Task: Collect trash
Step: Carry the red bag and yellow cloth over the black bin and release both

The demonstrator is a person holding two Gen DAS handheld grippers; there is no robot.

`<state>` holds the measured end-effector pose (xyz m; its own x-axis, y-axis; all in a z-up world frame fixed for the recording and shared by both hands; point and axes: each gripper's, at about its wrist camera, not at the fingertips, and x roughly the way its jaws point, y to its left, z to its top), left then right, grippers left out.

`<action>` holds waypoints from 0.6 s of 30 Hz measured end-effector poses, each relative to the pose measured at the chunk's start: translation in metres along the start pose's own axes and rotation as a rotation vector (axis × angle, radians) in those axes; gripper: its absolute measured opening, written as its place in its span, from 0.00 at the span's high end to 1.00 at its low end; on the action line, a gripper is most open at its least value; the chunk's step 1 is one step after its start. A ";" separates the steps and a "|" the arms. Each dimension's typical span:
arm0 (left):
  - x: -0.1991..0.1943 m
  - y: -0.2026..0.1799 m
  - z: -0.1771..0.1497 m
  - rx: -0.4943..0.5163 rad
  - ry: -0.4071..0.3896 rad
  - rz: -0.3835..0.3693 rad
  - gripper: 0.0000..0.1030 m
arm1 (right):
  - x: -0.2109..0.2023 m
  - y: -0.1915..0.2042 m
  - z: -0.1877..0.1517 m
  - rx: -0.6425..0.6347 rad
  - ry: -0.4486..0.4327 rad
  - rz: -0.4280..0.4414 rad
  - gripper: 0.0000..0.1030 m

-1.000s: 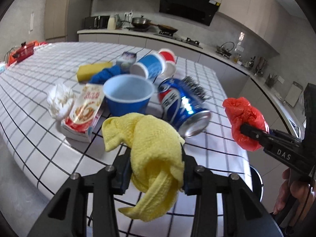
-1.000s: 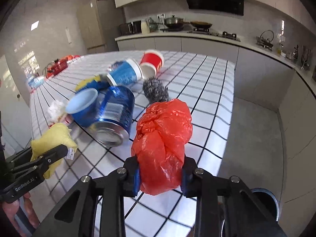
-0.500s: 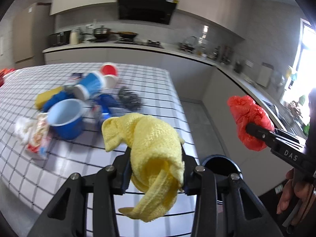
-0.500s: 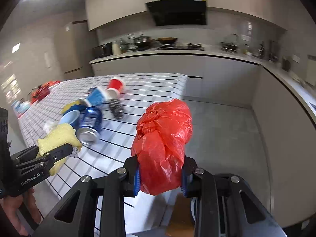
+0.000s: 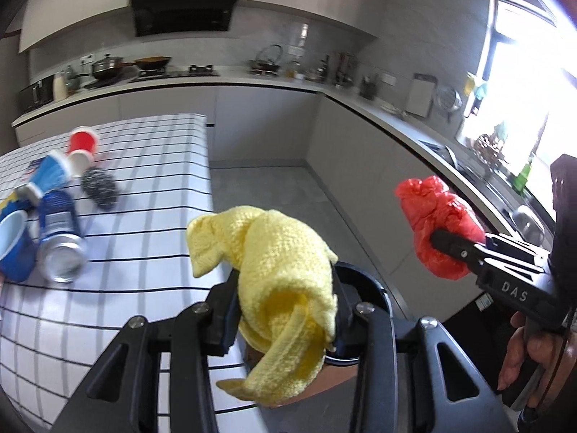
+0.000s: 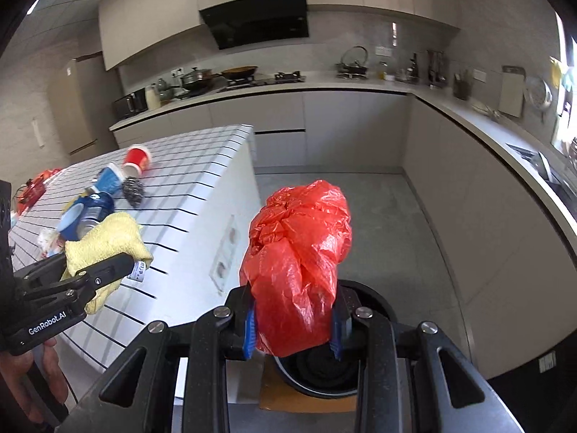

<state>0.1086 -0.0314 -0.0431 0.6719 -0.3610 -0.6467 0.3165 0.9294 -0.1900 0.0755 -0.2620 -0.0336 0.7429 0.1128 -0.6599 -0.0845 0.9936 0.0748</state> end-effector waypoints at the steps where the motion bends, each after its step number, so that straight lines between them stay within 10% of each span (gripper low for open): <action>1: 0.003 -0.005 -0.001 0.006 0.005 -0.007 0.60 | 0.001 -0.008 -0.003 0.007 0.006 -0.008 0.68; 18: 0.083 -0.057 -0.022 0.043 0.118 -0.016 0.60 | 0.050 -0.067 -0.036 0.006 0.114 -0.009 0.68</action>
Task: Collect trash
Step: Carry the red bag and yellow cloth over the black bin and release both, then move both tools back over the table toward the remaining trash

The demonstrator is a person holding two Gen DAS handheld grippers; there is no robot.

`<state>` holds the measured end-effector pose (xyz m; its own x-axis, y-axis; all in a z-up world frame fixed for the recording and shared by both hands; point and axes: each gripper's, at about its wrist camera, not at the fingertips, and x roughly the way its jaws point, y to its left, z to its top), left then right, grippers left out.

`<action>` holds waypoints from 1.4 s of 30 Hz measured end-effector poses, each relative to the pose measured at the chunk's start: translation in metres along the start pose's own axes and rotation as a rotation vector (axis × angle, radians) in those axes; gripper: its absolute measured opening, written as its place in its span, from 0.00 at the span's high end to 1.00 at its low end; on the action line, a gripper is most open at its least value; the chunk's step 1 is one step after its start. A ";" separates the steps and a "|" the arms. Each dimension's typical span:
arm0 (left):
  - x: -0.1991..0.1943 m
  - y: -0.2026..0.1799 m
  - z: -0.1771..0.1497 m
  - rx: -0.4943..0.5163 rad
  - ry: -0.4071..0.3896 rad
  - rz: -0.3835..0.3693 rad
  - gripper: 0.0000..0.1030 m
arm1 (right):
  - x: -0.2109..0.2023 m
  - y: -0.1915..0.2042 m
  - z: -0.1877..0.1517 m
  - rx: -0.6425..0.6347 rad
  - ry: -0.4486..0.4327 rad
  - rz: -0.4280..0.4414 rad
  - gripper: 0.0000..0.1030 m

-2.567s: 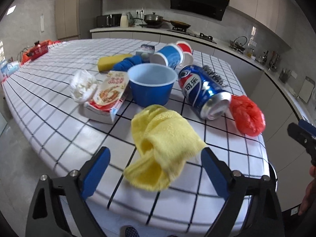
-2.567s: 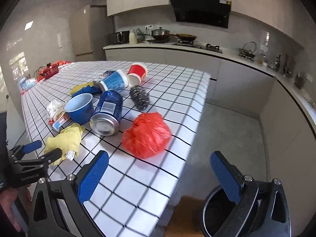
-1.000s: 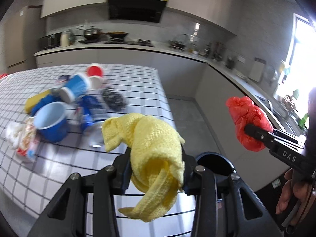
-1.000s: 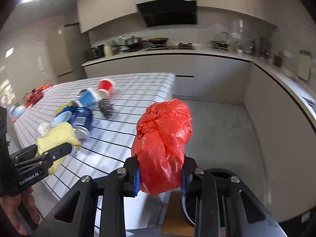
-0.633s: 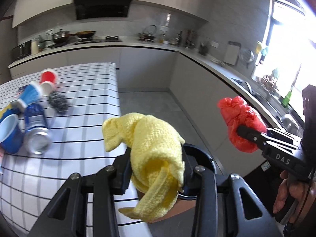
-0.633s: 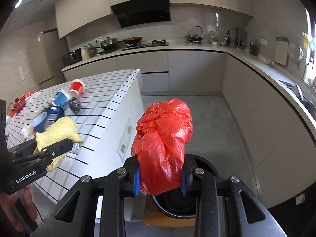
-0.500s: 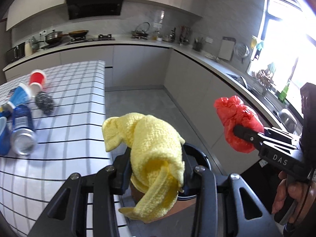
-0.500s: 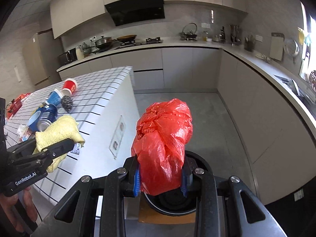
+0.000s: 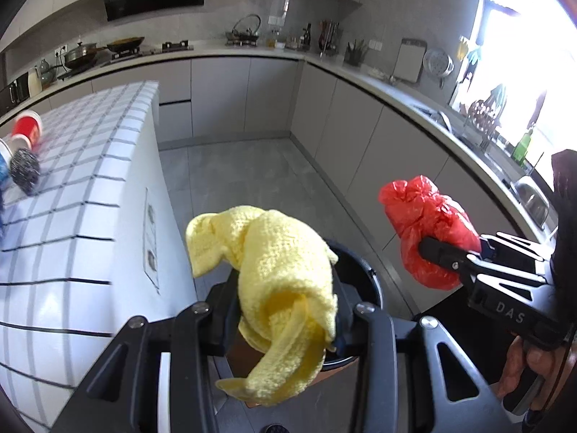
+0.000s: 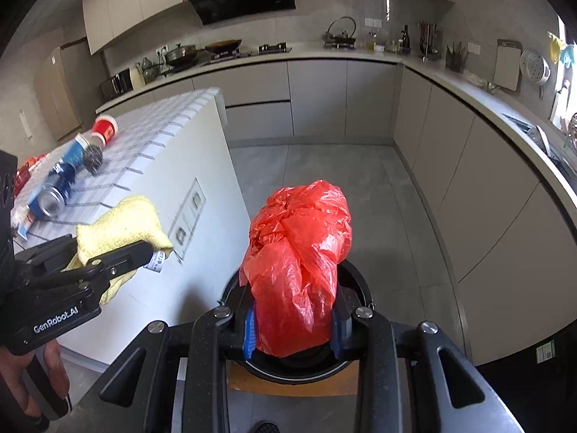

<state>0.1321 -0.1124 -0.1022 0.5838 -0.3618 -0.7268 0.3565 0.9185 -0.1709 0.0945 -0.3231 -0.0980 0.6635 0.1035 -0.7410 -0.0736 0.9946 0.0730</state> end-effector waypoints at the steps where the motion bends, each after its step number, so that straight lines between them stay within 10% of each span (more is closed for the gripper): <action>1: 0.005 -0.002 -0.001 -0.001 0.010 0.000 0.60 | 0.006 -0.003 -0.003 -0.004 0.010 0.004 0.68; 24: 0.110 -0.022 -0.043 -0.005 0.214 0.010 0.55 | 0.140 -0.047 -0.036 -0.131 0.211 0.164 0.68; 26: 0.112 -0.018 -0.047 0.005 0.186 0.043 0.16 | 0.141 -0.050 -0.034 -0.151 0.189 0.160 0.50; 27: 0.113 -0.015 -0.049 0.011 0.173 0.114 0.03 | 0.140 -0.054 -0.035 -0.157 0.176 0.132 0.01; 42: 0.093 -0.018 -0.049 -0.005 0.153 0.141 0.00 | 0.150 -0.092 -0.055 -0.089 0.205 0.071 0.00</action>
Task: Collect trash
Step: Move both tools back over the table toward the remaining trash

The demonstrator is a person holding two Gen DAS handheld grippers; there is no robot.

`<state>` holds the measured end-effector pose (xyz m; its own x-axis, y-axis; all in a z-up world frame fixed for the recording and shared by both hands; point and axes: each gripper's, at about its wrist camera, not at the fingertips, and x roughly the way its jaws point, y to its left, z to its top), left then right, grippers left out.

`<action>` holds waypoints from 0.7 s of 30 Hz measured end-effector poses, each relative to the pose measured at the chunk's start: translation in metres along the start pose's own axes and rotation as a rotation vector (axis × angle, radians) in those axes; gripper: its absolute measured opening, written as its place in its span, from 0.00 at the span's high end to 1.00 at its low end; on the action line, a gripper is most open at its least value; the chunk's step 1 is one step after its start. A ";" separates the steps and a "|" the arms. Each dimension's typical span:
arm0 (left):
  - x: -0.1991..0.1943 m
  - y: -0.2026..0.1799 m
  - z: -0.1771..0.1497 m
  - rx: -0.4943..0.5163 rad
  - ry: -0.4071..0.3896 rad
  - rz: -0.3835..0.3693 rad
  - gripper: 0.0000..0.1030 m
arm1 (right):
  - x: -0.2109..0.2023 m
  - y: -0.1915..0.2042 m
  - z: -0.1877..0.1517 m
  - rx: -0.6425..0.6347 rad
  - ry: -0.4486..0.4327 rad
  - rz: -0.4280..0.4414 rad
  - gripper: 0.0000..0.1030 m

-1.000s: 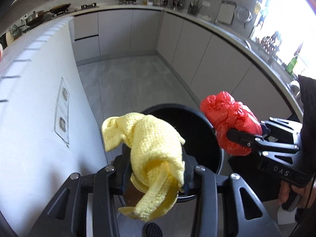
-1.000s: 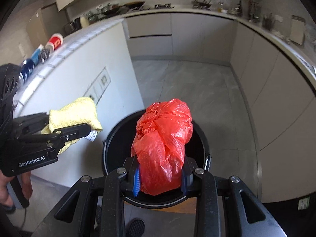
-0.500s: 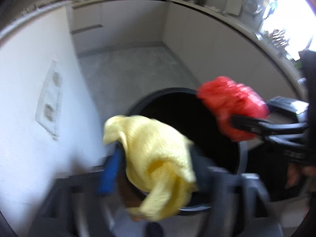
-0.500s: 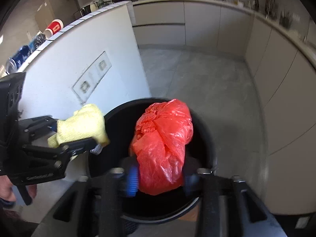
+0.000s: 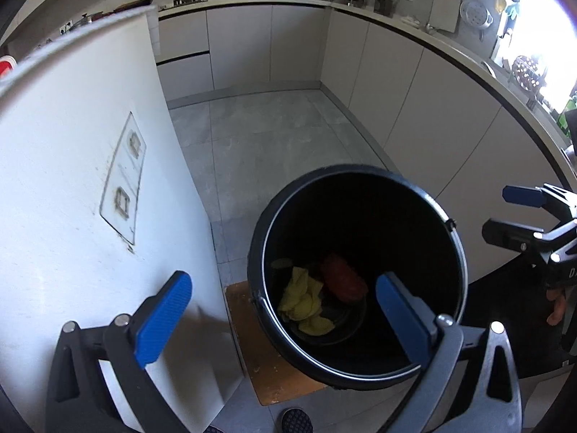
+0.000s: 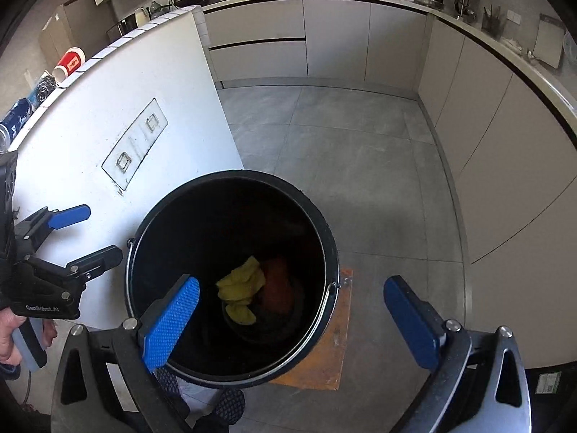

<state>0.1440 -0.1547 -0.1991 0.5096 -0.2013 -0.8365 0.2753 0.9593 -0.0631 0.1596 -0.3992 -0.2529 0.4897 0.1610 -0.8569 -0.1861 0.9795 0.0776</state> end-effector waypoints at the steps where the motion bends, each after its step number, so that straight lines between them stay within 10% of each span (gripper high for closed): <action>1: -0.005 -0.002 0.002 0.002 -0.008 0.000 0.00 | -0.004 0.001 0.001 0.002 -0.009 -0.006 0.00; 21: -0.160 0.066 0.036 -0.080 -0.202 0.045 0.00 | -0.150 0.104 0.056 -0.019 -0.191 0.005 0.00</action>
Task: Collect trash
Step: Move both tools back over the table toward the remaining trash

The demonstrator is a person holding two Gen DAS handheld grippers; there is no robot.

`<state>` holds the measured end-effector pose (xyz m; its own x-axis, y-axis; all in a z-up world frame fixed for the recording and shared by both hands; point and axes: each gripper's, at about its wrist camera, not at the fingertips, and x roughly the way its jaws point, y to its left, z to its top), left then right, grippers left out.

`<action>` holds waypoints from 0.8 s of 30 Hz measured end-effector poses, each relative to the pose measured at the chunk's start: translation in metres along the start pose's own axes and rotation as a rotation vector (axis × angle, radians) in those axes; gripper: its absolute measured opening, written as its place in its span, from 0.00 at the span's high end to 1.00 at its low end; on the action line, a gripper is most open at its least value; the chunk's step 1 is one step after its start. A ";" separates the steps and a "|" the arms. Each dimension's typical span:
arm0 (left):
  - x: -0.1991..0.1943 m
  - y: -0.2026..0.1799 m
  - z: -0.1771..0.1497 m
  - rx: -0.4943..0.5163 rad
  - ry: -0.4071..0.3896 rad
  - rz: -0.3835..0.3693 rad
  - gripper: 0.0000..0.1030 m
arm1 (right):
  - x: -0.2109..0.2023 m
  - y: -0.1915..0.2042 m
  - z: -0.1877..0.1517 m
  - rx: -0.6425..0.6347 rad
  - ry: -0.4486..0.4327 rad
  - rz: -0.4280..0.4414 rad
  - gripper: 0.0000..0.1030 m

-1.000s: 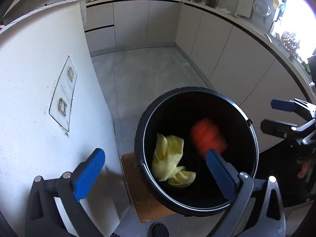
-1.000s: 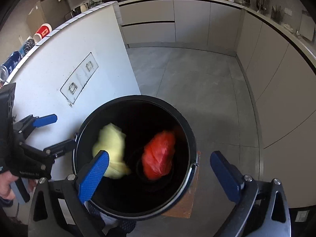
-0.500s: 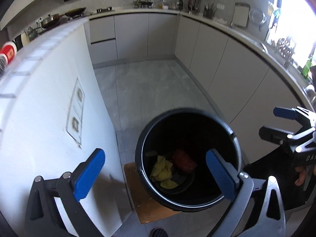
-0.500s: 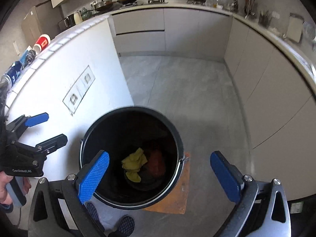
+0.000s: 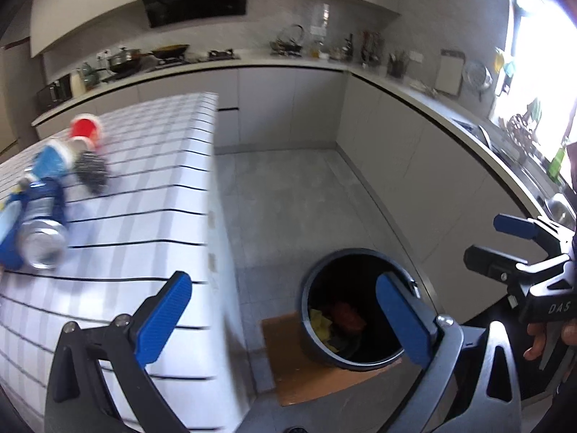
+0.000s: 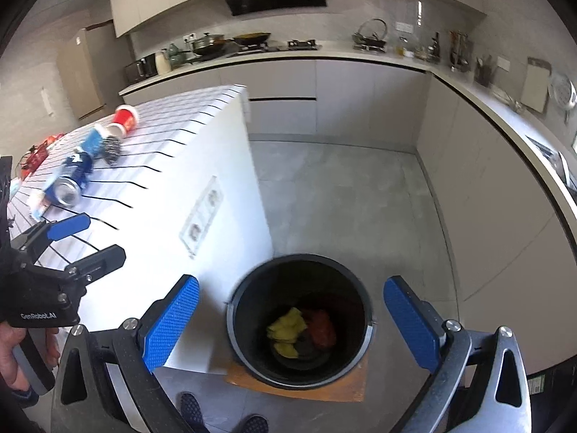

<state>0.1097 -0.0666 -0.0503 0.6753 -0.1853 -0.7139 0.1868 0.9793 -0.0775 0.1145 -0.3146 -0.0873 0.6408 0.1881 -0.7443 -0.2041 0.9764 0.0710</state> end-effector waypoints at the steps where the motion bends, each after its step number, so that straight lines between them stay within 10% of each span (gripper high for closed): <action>1: -0.005 0.011 0.000 -0.011 -0.008 0.008 0.00 | -0.001 0.011 0.004 -0.005 -0.005 0.021 0.00; 10: -0.059 0.111 -0.024 -0.122 -0.077 0.131 0.00 | 0.008 0.118 0.029 -0.045 -0.054 0.178 0.00; 24: -0.100 0.262 -0.059 -0.275 -0.100 0.297 0.03 | 0.034 0.276 0.057 -0.213 -0.008 0.171 0.00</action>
<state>0.0487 0.2131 -0.0402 0.7394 0.1148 -0.6634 -0.2147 0.9741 -0.0708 0.1222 -0.0330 -0.0551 0.5891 0.3494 -0.7286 -0.4601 0.8863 0.0531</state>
